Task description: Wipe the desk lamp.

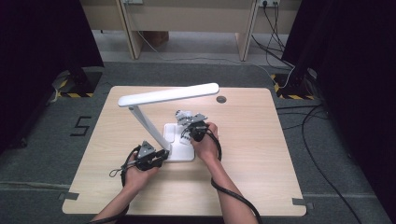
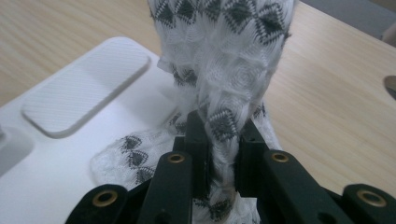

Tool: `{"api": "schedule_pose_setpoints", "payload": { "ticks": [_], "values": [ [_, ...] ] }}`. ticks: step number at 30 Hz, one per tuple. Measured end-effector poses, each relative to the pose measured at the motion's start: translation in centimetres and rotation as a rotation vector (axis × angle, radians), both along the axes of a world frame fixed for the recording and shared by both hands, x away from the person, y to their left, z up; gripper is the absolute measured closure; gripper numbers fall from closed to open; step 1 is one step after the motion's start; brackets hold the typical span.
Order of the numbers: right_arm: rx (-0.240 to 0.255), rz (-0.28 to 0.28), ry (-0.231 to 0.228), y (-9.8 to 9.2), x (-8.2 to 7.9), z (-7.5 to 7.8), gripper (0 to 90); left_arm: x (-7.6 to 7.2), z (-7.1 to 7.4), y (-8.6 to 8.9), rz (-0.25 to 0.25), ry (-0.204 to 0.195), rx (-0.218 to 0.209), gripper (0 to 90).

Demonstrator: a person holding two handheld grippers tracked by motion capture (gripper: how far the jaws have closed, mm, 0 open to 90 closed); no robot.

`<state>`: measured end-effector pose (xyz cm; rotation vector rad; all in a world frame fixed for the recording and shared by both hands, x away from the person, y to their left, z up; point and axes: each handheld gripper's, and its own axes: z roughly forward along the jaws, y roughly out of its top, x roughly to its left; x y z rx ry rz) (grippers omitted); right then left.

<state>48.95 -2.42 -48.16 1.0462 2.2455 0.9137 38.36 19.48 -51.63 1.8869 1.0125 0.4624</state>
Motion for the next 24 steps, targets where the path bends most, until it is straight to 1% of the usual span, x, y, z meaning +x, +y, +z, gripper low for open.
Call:
{"api": "schedule_pose_setpoints", "payload": {
  "ticks": [3, 5, 6, 8, 9, 10, 11, 12, 13, 15, 17, 20, 22, 24],
  "values": [
    [0.009, -0.021, -0.011, -0.4, 0.2, 0.5, 79.7, 0.0, 0.0, 0.0, 0.001, -0.001, -0.001, 74.7],
    [0.02, -0.017, -0.027, -0.1, 0.4, 1.1, 79.6, 0.0, 0.0, 0.0, 0.0, 0.001, 0.002, 74.6],
    [0.02, -0.011, -0.032, 0.1, 0.4, 1.3, 79.6, 0.0, 0.0, 0.0, 0.001, -0.001, -0.001, 74.6],
    [0.035, -0.003, -0.04, 0.8, 0.5, 1.8, 79.6, 0.0, 0.0, 0.0, 0.001, 0.0, -0.001, 74.6],
    [0.033, 0.015, -0.051, 1.2, 0.7, 2.1, 79.6, 0.0, 0.0, 0.0, 0.0, 0.0, -0.002, 74.5],
    [0.04, 0.02, -0.051, 1.7, 0.7, 2.3, 79.5, 0.0, 0.0, 0.0, 0.001, 0.0, -0.003, 74.5],
    [0.042, 0.037, -0.058, 2.2, 0.8, 2.4, 79.5, 0.0, -0.1, 0.0, 0.001, 0.0, -0.004, 74.5],
    [0.042, 0.046, -0.055, 2.7, 0.9, 2.5, 79.5, 0.0, -0.1, 0.0, 0.002, 0.0, -0.005, 74.5],
    [0.055, 0.046, -0.047, 3.3, 1.0, 2.6, 79.4, 0.0, -0.1, 0.0, 0.003, -0.001, -0.007, 74.5],
    [0.061, 0.072, -0.051, 4.3, 1.2, 2.5, 79.4, 0.0, -0.1, 0.0, 0.005, -0.004, -0.01, 74.4],
    [0.064, 0.09, -0.043, 5.2, 1.5, 2.4, 79.4, 0.0, -0.1, 0.0, 0.004, -0.001, -0.011, 74.4],
    [0.072, 0.099, -0.025, 6.4, 1.9, 2.0, 79.4, 0.0, -0.1, 0.0, 0.004, 0.0, -0.013, 74.4],
    [0.079, 0.107, -0.022, 7.1, 2.2, 1.8, 79.3, 0.0, -0.1, 0.1, 0.003, 0.0, -0.013, 74.4],
    [0.075, 0.117, -0.016, 7.7, 2.5, 1.6, 79.3, 0.0, -0.1, 0.0, 0.003, 0.0, -0.014, 74.4]
  ]
}}
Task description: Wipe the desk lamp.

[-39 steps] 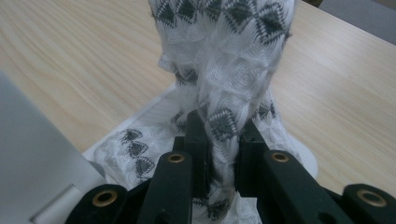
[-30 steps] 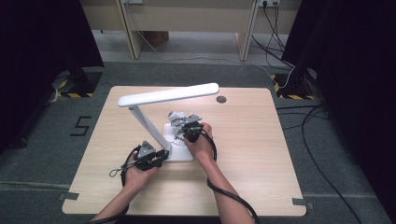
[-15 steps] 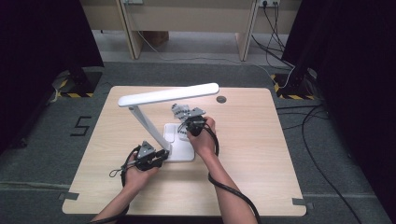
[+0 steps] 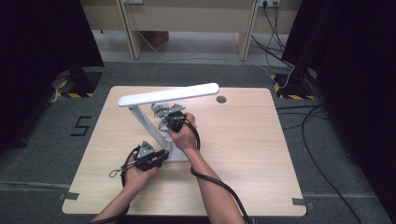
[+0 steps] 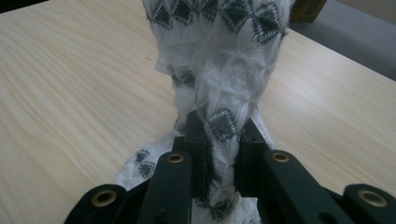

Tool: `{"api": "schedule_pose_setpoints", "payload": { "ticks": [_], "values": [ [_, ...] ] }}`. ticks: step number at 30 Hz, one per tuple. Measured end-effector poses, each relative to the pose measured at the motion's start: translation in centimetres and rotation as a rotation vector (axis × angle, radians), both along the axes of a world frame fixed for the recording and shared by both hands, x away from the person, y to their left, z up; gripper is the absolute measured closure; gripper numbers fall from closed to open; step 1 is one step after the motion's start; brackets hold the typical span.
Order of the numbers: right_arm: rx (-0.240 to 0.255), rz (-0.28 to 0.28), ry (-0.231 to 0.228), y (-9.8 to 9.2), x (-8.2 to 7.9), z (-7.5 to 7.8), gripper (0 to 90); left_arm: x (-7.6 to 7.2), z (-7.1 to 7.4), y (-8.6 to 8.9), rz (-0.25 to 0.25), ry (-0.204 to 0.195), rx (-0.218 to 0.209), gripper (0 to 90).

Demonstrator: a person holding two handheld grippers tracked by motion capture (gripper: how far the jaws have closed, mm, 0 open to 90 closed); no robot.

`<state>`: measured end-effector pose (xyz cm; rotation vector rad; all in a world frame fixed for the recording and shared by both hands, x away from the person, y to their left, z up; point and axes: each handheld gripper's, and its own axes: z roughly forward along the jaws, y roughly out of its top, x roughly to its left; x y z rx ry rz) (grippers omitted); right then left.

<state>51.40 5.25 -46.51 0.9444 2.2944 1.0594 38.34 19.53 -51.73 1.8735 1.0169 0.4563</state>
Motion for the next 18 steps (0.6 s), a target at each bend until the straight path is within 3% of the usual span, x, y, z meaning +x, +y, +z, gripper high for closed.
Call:
{"api": "schedule_pose_setpoints", "payload": {
  "ticks": [8, 18],
  "values": [
    [-0.018, 0.006, 0.019, 0.9, 0.8, -0.6, 79.2, 0.0, 0.0, 0.0, -0.001, 0.002, 0.001, 74.4],
    [-0.034, -0.022, 0.042, -0.3, 0.9, -1.6, 79.3, 0.0, 0.1, 0.0, 0.0, 0.002, 0.005, 74.3]
  ]
}}
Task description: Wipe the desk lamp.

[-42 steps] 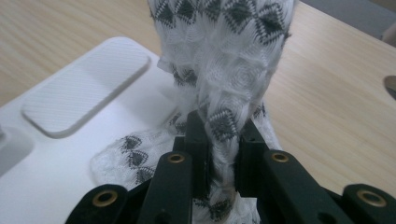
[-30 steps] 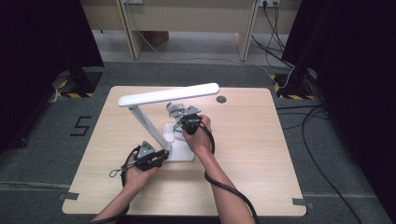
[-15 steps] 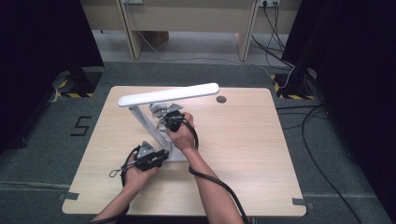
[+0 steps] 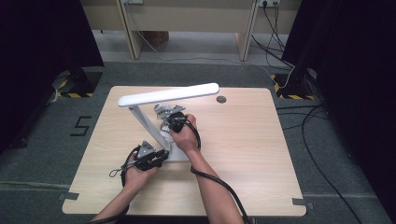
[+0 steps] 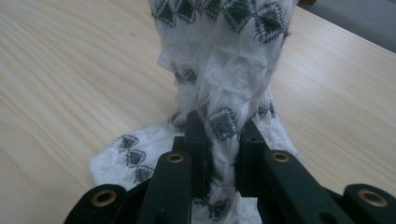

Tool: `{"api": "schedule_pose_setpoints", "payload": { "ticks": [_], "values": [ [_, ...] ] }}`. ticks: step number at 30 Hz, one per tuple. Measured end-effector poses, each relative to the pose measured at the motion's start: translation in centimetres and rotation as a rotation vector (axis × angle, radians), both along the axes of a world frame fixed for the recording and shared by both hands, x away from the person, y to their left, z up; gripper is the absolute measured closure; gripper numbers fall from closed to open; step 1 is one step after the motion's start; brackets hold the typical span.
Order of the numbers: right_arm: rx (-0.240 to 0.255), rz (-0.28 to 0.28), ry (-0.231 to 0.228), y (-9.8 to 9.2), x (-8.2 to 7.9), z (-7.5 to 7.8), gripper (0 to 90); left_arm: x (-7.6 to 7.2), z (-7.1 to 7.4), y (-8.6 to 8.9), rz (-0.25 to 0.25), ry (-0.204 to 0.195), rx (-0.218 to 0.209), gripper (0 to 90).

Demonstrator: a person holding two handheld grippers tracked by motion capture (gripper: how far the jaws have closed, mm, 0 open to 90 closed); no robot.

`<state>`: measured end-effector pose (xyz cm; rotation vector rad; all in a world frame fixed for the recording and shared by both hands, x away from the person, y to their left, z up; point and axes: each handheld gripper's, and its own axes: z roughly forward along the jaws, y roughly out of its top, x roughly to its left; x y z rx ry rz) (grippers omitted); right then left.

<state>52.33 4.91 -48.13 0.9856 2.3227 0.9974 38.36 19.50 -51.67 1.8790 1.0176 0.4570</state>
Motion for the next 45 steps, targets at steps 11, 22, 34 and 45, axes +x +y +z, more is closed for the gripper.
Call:
{"api": "schedule_pose_setpoints", "payload": {
  "ticks": [11, 22, 34, 45],
  "values": [
    [-0.023, -0.06, 0.012, -2.9, 0.2, -0.4, 79.3, 0.0, 0.0, 0.0, -0.001, 0.0, 0.003, 74.1],
    [-0.05, -0.115, 0.007, -5.8, 0.1, -0.5, 79.4, 0.0, 0.0, 0.0, 0.001, 0.001, 0.002, 74.0],
    [-0.045, -0.145, -0.025, -8.7, -1.0, 0.9, 79.4, -0.1, 0.0, -0.1, 0.006, -0.001, -0.002, 72.1],
    [0.003, -0.019, -0.072, -10.2, -5.9, 4.1, 79.2, -1.8, 1.5, 2.1, 0.047, -0.006, 0.01, 57.9]
  ]
}}
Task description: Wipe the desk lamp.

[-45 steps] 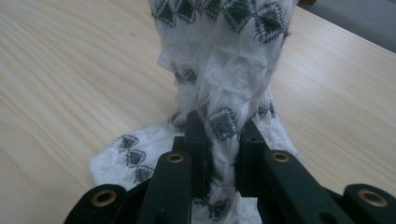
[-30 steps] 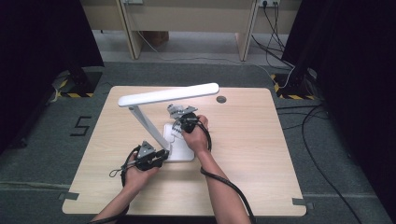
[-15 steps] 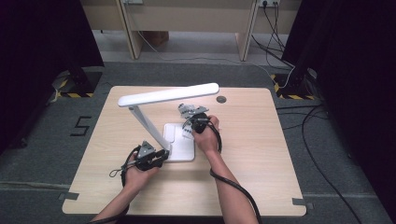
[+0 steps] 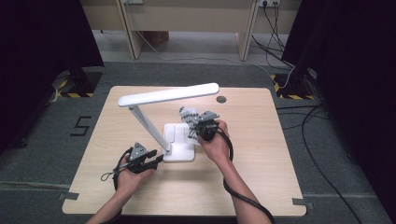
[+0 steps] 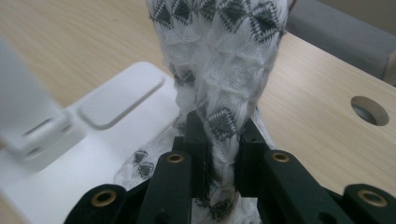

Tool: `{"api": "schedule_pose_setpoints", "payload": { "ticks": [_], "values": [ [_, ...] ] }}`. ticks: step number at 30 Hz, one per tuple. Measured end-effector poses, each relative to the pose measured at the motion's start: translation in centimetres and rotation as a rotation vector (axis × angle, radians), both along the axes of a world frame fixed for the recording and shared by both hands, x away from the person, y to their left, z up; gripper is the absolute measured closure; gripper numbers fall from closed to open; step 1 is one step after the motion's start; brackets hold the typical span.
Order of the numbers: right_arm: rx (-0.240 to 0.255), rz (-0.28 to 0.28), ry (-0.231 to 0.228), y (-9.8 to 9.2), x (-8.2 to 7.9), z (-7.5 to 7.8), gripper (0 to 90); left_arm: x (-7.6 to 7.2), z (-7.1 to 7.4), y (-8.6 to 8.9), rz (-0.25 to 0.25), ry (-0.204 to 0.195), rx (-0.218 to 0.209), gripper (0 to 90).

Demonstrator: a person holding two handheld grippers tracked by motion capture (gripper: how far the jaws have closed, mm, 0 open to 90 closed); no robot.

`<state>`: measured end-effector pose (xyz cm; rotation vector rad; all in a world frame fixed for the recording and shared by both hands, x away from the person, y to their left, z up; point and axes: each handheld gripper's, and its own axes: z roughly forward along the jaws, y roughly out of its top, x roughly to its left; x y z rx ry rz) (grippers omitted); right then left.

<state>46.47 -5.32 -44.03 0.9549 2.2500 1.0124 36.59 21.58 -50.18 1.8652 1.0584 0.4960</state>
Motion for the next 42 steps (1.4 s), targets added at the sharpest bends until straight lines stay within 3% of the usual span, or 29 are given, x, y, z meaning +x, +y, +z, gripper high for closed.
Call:
{"api": "schedule_pose_setpoints", "payload": {
  "ticks": [3, 8, 14, 19, 26, 30, 37, 42],
  "values": [
    [0.023, 0.04, 0.003, -0.2, -2.2, 0.4, 79.3, -0.9, 1.1, 0.7, 0.002, -0.017, -0.023, 53.0],
    [0.036, 0.141, 0.014, 0.6, -5.6, 0.2, 79.2, -2.3, 3.1, 1.1, -0.039, -0.05, -0.067, 46.1],
    [0.023, 0.267, 0.037, 2.9, -9.6, -1.2, 79.1, -2.9, 4.3, 0.5, -0.101, -0.035, -0.118, 39.9],
    [0.006, 0.334, 0.033, 4.1, -10.9, -2.1, 79.1, -2.6, 4.7, 0.1, -0.157, -0.031, -0.131, 36.1],
    [0.018, 0.393, 0.043, 4.6, -11.1, -2.5, 79.2, -1.9, 4.5, 0.3, -0.222, -0.025, -0.105, 34.6],
    [0.008, 0.428, 0.041, 4.7, -11.2, -2.4, 79.3, -1.8, 4.2, 0.3, -0.257, -0.025, -0.097, 42.2],
    [0.005, 0.457, 0.027, 4.9, -11.1, -2.2, 79.4, -1.9, 3.7, 0.2, -0.314, -0.009, -0.1, 70.3],
    [0.019, 0.45, 0.029, 5.1, -10.9, -2.1, 75.5, -2.1, 3.8, 0.9, -0.313, 0.005, -0.105, 81.9]
  ]
}}
